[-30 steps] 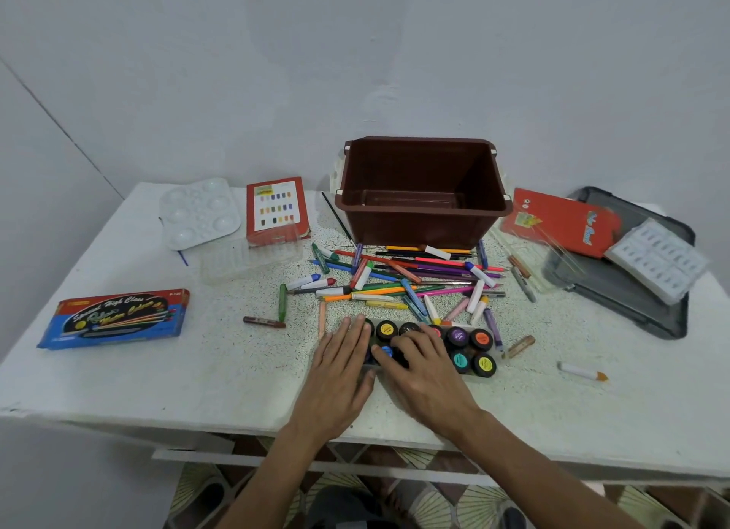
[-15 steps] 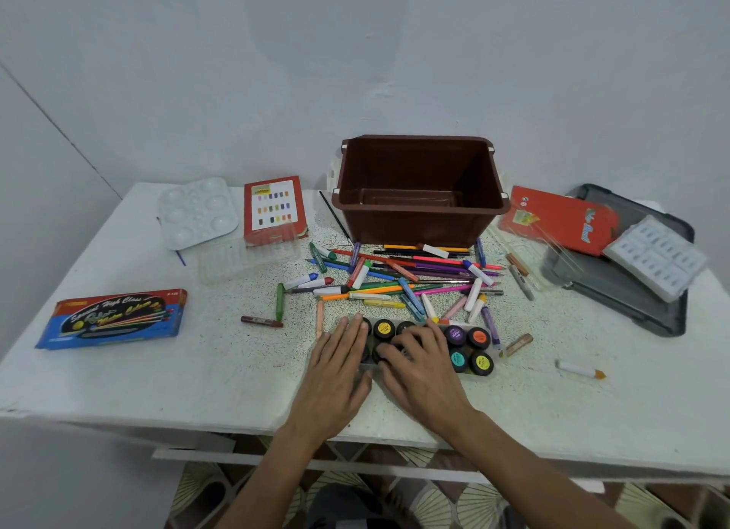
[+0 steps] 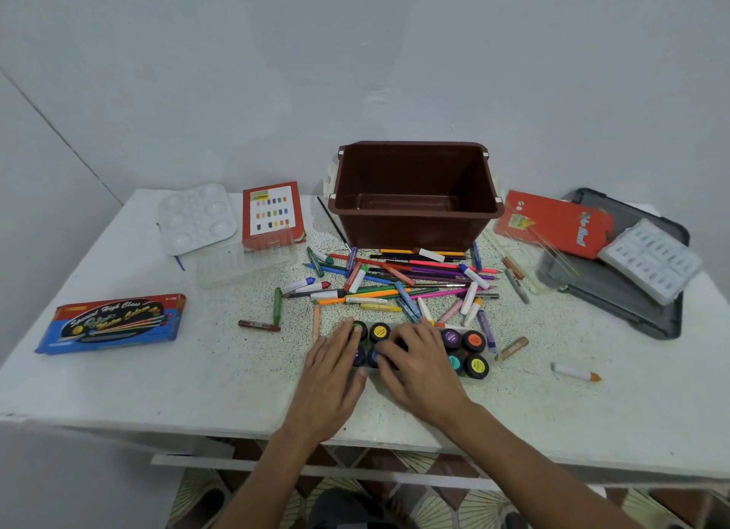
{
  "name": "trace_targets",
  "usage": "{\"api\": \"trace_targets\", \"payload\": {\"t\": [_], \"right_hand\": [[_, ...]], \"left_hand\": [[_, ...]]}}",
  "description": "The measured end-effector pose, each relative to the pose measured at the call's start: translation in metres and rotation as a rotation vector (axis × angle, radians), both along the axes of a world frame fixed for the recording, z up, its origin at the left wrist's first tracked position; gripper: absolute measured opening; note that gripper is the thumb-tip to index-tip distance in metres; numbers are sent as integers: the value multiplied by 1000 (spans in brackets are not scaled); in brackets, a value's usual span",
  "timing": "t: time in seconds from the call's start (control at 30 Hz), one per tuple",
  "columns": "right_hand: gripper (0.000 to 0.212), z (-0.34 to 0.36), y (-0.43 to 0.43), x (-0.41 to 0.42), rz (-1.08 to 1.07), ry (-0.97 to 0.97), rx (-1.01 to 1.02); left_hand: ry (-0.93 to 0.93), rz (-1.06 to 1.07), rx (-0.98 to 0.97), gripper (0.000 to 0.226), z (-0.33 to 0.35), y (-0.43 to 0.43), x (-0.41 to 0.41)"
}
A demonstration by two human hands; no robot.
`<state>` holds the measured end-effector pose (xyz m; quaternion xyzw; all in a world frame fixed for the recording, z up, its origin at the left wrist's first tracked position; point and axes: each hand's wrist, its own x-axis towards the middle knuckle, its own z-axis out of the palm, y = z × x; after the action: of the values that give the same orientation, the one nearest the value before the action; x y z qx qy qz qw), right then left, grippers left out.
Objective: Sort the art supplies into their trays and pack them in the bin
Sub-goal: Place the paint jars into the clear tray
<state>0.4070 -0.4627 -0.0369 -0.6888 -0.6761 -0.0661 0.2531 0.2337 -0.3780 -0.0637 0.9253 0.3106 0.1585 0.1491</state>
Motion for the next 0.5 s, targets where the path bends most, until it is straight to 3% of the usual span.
{"api": "trace_targets", "payload": {"t": [0.2,0.3,0.5], "right_hand": [[29,6,20,13,-45,-8,-63],[26,7,24,17,-23,-36,-101],[8,9,31,14,-24,13,-95]], "left_hand": [[-182,149,-43,34,18,14,17],[-117,176,-67,19,30,25,22],[-41,187,-152,17,48,30,31]]}}
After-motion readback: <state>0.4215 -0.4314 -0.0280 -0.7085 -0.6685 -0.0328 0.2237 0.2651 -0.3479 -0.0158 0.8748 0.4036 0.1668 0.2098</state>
